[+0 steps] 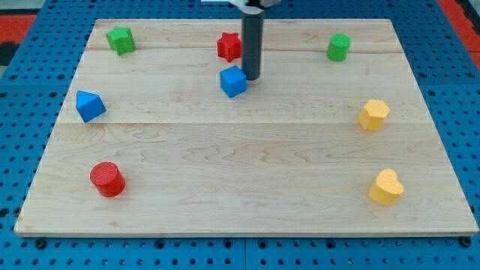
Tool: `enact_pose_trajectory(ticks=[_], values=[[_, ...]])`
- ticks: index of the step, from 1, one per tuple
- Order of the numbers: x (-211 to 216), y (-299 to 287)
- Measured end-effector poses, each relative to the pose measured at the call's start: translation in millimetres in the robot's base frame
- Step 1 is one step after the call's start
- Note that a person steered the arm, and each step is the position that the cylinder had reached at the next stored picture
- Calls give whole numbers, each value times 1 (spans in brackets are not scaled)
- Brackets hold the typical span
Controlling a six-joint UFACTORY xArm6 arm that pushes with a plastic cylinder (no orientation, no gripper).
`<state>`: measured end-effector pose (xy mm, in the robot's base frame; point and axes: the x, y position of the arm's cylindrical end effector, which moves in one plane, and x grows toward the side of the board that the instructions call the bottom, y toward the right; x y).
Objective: Keep blue cube on bottom right to green star
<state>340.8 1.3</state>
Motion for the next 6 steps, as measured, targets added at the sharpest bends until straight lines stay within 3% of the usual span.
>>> enact_pose_trajectory(ticks=[2, 3, 4, 6], values=[[26, 39], [46, 0], [-1, -41], [-29, -120]])
